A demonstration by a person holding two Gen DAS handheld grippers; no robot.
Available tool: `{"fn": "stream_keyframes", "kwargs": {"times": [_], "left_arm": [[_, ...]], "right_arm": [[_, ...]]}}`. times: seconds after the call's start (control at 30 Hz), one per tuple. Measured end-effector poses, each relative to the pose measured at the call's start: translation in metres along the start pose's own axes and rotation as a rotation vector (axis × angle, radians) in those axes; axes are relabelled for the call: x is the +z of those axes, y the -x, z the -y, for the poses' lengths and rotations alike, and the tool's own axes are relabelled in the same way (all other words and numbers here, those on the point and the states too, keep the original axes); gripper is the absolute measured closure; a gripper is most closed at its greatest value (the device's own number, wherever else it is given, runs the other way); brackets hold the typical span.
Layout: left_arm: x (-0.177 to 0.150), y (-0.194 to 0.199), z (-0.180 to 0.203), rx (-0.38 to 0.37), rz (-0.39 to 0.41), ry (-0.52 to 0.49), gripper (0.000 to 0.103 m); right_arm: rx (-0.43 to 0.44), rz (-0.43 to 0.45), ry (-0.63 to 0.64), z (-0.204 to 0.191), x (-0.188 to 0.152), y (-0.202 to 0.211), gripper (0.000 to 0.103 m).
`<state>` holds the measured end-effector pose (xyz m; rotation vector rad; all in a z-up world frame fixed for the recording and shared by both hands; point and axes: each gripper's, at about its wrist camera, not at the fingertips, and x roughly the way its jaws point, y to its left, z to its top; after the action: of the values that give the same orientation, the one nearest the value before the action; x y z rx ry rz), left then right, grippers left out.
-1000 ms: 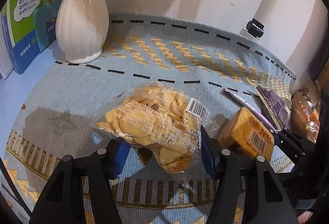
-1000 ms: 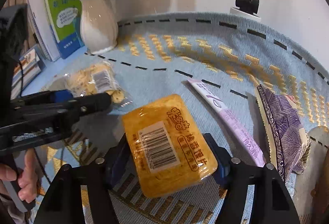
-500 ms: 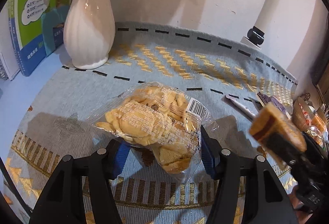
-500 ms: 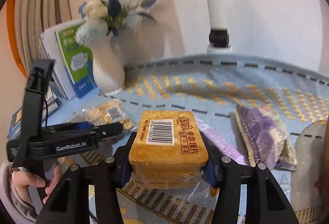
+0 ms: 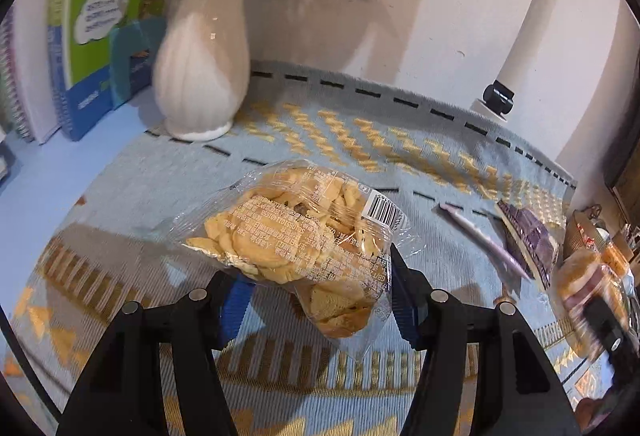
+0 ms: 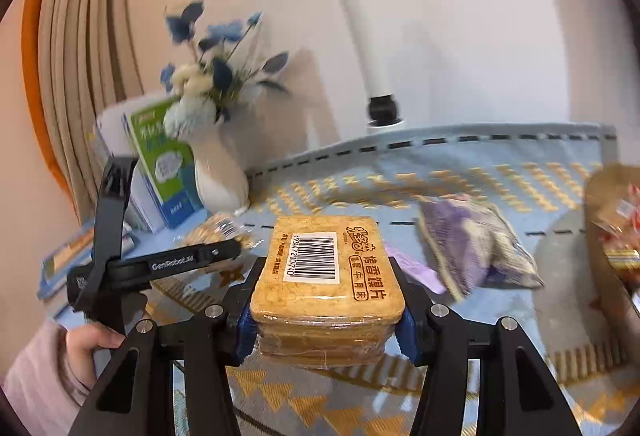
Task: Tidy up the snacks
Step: 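Lift both packs off the tablecloth, then carry both packs over the glass bowl and open both grippers to drop them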
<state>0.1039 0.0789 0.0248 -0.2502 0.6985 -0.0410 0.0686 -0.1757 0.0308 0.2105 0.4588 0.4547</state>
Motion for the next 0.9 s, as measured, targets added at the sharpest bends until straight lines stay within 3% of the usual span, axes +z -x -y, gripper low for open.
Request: {"fn": "stream_keyframes", "kwargs": {"times": [0.17,0.37,0.57,0.8,0.9], "left_arm": [[-0.009,0.020,0.022,-0.015,-0.032,0.004,0.045],[0.025,0.059,0.104,-0.126,0.020,-0.088,0.045],[0.041,0.077,0.224,-0.282,0.054,-0.271,0.044],[0.020,0.045,0.331,-0.473,-0.053,-0.385,0.044],[0.008,0.031,0.353,-0.505,-0.085,-0.413,0.044]], "right_arm": [[0.066,0.081,-0.104,0.028,0.027,0.038,0.049],[0.086,0.185,-0.110,0.067,0.087,0.080,0.049],[0.004,0.229,-0.087,0.118,0.121,0.115,0.049],[-0.117,0.223,-0.124,0.186,0.127,0.149,0.049],[-0.151,0.212,-0.137,0.207,0.123,0.156,0.049]]}}
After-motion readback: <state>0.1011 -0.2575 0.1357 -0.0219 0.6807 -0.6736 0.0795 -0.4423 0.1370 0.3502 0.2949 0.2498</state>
